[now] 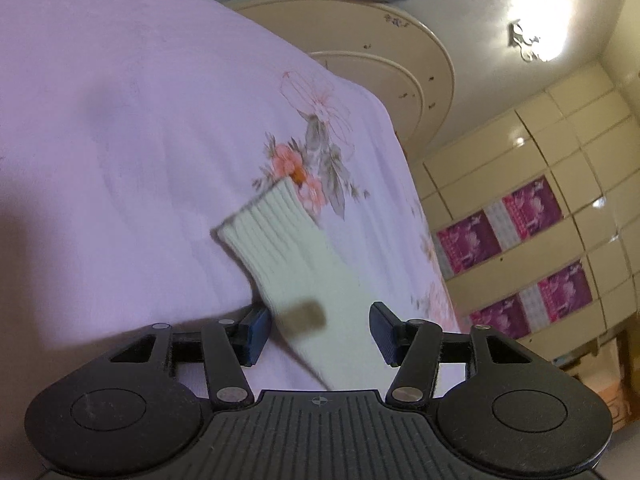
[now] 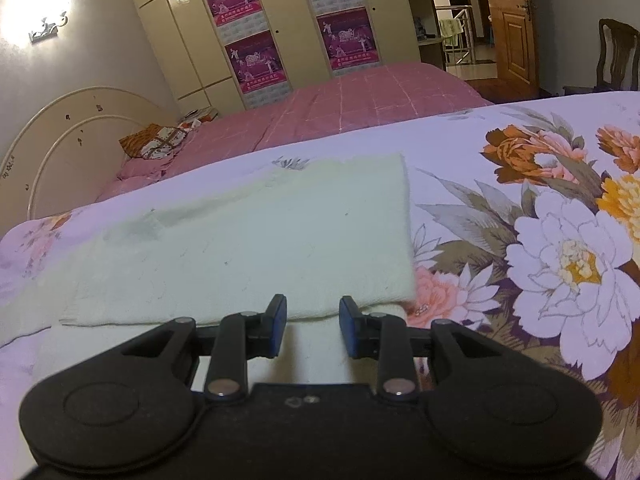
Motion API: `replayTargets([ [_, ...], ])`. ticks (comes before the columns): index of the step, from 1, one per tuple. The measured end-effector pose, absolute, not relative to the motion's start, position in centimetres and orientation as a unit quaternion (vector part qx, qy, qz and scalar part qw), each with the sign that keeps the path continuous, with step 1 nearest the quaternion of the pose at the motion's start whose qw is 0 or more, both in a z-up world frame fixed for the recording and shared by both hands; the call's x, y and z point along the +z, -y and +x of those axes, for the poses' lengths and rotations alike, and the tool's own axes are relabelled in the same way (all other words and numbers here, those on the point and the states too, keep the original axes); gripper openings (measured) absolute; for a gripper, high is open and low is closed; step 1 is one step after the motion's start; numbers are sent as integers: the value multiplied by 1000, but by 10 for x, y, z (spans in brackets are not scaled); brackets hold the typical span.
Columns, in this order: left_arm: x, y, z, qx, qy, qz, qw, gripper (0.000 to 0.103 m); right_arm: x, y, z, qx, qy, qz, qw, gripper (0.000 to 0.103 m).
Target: Fold small clothes
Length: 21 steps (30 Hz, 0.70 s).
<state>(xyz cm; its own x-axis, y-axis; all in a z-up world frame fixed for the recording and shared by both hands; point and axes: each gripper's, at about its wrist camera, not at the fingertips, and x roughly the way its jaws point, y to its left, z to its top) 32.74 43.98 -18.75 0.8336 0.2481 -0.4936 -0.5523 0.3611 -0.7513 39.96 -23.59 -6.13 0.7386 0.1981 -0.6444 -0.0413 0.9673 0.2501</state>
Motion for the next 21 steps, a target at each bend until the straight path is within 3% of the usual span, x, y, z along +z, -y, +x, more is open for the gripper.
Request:
replayTargets([
  [4, -187, -448, 337, 255, -149, -501, 814, 54, -62, 243, 399, 58, -357, 113, 926, 29],
  [6, -184, -449, 348, 274, -177, -475, 817, 3, -63, 247, 399, 55, -358, 114, 925, 29],
  [12, -151, -419, 370, 226, -169, -397, 874, 2, -59, 253, 398, 52, -353, 117, 927, 29],
  [21, -113, -271, 446, 53, -223, -252, 940, 2, -58, 253, 395, 51, -350, 126, 927, 29],
])
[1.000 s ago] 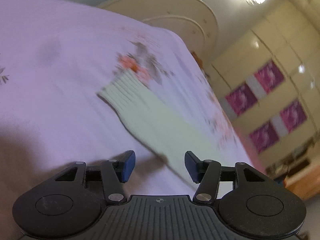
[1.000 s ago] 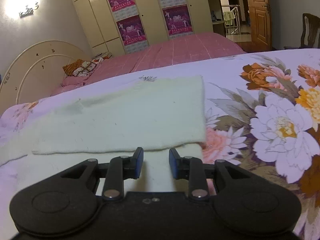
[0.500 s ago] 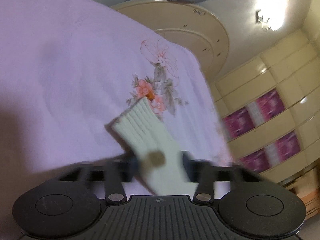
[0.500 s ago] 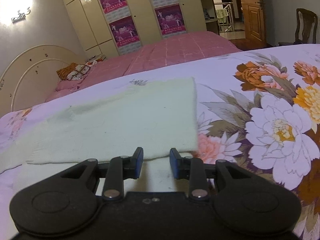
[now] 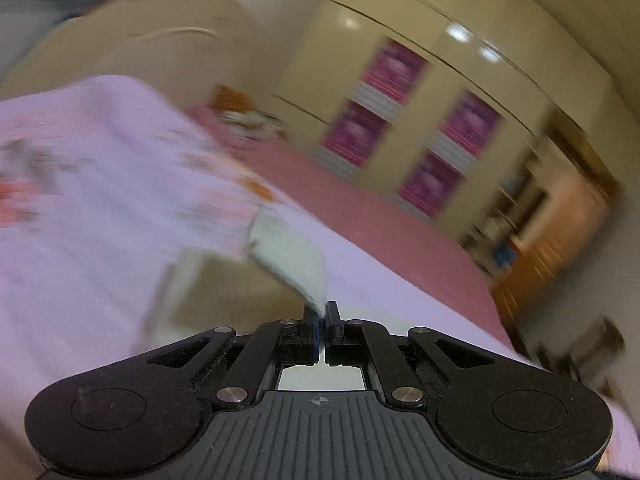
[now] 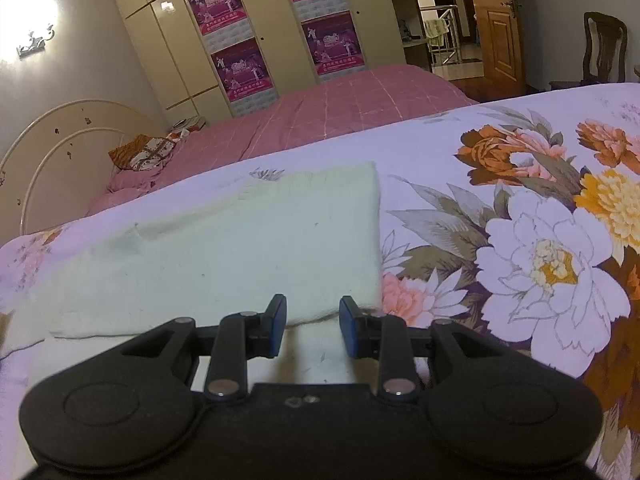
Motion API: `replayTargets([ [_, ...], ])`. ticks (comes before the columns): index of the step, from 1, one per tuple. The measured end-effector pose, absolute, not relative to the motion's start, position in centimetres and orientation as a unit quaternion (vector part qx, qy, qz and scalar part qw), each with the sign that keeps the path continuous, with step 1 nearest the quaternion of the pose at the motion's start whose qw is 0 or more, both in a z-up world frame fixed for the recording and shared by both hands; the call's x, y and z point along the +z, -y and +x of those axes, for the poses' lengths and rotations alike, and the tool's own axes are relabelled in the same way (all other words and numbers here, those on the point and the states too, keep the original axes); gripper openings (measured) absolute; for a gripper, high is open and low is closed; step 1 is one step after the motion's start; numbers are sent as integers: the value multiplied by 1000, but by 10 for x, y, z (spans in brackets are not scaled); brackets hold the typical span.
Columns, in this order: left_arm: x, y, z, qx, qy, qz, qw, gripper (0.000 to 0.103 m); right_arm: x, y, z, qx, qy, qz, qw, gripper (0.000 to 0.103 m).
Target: Fold small clothes
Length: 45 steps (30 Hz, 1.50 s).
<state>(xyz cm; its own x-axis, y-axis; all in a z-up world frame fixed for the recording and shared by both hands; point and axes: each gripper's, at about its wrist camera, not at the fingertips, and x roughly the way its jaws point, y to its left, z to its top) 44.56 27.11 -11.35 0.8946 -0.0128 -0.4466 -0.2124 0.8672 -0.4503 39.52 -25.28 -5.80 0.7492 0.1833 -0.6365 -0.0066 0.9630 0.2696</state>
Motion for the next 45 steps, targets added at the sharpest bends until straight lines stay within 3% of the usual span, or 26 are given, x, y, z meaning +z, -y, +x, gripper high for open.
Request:
replayTargets([
  [18, -105, 15, 498, -130, -309, -113, 935, 2, -57, 295, 375, 17, -341, 164, 925, 30],
  [23, -109, 73, 497, -152, -327, -19, 933, 3, -61, 303, 374, 11, -345, 174, 922, 31],
  [25, -111, 91, 494, -164, -328, 8, 930, 14, -63, 304, 374, 9, -346, 179, 921, 32],
  [26, -114, 92, 488, -175, -324, 11, 930, 44, -63, 304, 375, 9, -347, 181, 920, 32],
  [27, -110, 95, 482, -194, -316, 5, 929, 64, -63, 304, 376, 9, -347, 184, 920, 32],
  [31, -91, 71, 451, -185, -284, -2, 941, 65, -61, 298, 380, 20, -342, 196, 919, 33],
  [36, -83, -20, 407, -69, -274, -26, 959, 65, -62, 277, 401, 59, -343, 219, 912, 34],
  [45, -102, -133, 367, 63, -311, -52, 947, 64, -79, 222, 443, 95, -372, 198, 902, 40],
])
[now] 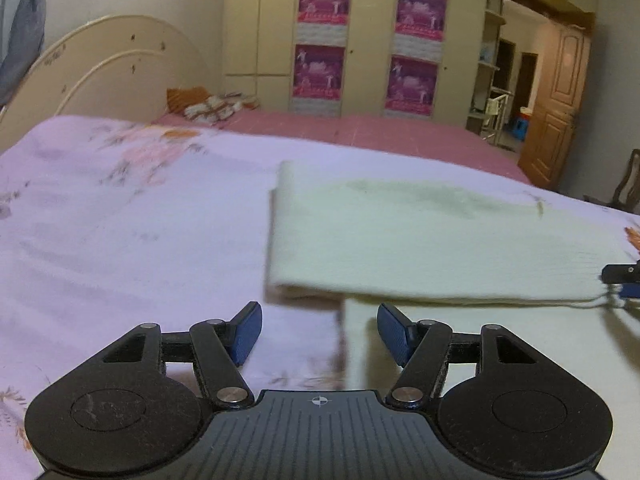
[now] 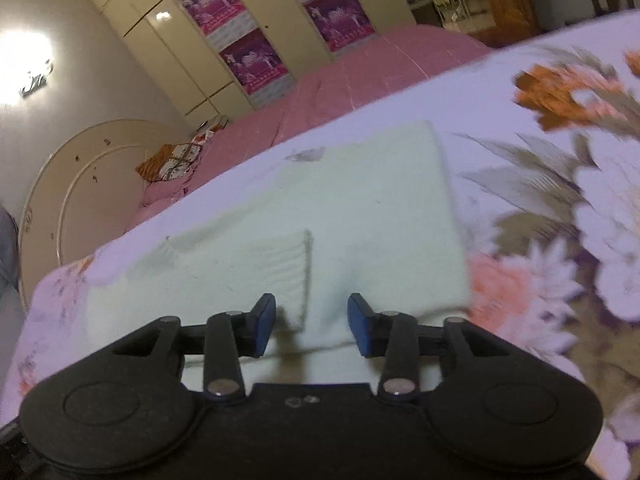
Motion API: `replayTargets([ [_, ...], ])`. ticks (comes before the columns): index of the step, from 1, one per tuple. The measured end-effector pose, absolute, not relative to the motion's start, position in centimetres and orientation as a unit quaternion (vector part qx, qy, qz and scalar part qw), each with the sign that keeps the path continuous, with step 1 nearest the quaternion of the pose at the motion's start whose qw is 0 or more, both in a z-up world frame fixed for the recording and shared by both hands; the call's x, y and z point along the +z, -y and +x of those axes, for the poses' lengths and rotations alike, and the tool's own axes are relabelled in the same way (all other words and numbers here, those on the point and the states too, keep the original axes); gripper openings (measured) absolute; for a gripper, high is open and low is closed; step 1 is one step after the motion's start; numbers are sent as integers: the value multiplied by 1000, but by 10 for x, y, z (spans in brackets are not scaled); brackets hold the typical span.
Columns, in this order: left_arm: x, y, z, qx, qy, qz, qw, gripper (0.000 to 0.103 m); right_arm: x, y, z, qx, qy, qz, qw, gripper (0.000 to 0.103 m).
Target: Fold small clothes
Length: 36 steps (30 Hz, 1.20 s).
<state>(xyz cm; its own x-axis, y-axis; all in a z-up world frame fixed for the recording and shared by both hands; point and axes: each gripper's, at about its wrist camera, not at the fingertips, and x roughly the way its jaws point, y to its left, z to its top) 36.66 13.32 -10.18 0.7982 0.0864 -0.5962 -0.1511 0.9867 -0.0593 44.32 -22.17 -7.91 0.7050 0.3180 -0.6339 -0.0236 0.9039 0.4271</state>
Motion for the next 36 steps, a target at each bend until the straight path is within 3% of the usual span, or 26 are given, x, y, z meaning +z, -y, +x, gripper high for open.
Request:
replayTargets([
  [1, -104, -134, 367, 62, -315, -53, 946, 64, -77, 216, 445, 97, -374, 183, 904, 31],
  [2, -105, -132, 368, 62, -315, -52, 946, 64, -76, 211, 447, 98, -375, 168, 907, 13],
  [5, -102, -117, 375, 58, -309, -38, 949, 63, -66, 207, 442, 100, -360, 130, 918, 4],
  [6, -103, -117, 379, 57, -308, -35, 949, 52, -60, 209, 438, 97, -346, 126, 925, 4],
  [8, -100, -120, 380, 51, -309, -36, 949, 48, -47, 223, 429, 76, -311, 129, 939, 4],
  [15, -100, -112, 390, 41, -307, -25, 951, 38, -50, 246, 424, 46, -319, 133, 937, 4],
  [20, -98, -110, 395, 27, -297, -27, 954, 38, -52, 249, 419, 39, -317, 138, 937, 4],
  [23, -99, -113, 405, 7, -296, -32, 955, 15, -55, 251, 418, 32, -320, 131, 938, 4],
  [36, -97, -106, 403, -2, -297, -11, 955, 8, -49, 262, 413, 25, -308, 107, 945, 4],
])
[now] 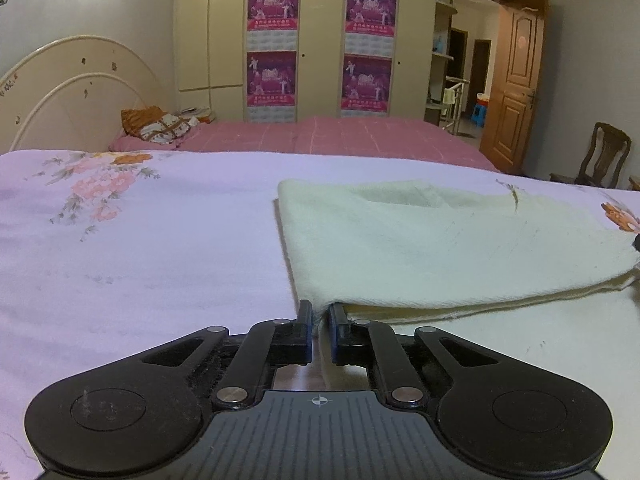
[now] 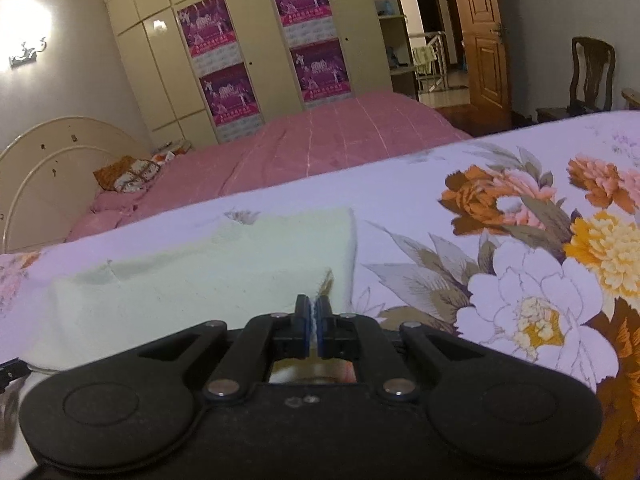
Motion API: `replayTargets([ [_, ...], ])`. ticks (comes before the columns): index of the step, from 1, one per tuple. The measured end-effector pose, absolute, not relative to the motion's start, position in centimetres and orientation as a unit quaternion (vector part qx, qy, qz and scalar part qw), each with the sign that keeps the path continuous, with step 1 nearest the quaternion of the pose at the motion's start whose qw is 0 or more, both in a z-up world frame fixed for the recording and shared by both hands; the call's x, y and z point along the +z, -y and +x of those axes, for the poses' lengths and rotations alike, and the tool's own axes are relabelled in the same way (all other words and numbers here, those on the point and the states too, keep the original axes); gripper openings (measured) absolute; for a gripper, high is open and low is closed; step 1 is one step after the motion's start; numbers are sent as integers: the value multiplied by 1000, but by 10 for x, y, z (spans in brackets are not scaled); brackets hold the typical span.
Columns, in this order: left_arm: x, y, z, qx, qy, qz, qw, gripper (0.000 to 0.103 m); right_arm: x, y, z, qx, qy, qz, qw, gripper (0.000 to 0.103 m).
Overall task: Fold small clothes
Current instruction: 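Open both grippers and smooth the folded sweater edges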
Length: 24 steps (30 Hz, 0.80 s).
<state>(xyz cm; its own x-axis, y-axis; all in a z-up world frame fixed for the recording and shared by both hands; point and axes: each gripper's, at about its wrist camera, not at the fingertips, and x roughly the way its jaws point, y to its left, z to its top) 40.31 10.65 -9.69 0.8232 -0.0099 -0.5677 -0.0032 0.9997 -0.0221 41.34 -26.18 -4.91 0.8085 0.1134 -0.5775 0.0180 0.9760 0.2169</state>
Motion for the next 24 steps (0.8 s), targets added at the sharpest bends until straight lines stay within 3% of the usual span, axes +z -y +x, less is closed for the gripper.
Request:
replayTargets([
  [10, -97, -110, 396, 19, -321, 13, 947, 8, -71, 261, 420, 7, -342, 83, 936, 4],
  [17, -73, -100, 390, -14, -276, -1, 961, 8, -51, 261, 408, 4, -310, 78, 948, 10],
  [21, -91, -71, 419, -40, -323, 15, 945, 9, -53, 233, 421, 41, -320, 63, 945, 14],
  [24, -101, -75, 416, -41, -313, 5, 949, 10, -72, 224, 430, 34, -349, 40, 936, 14],
])
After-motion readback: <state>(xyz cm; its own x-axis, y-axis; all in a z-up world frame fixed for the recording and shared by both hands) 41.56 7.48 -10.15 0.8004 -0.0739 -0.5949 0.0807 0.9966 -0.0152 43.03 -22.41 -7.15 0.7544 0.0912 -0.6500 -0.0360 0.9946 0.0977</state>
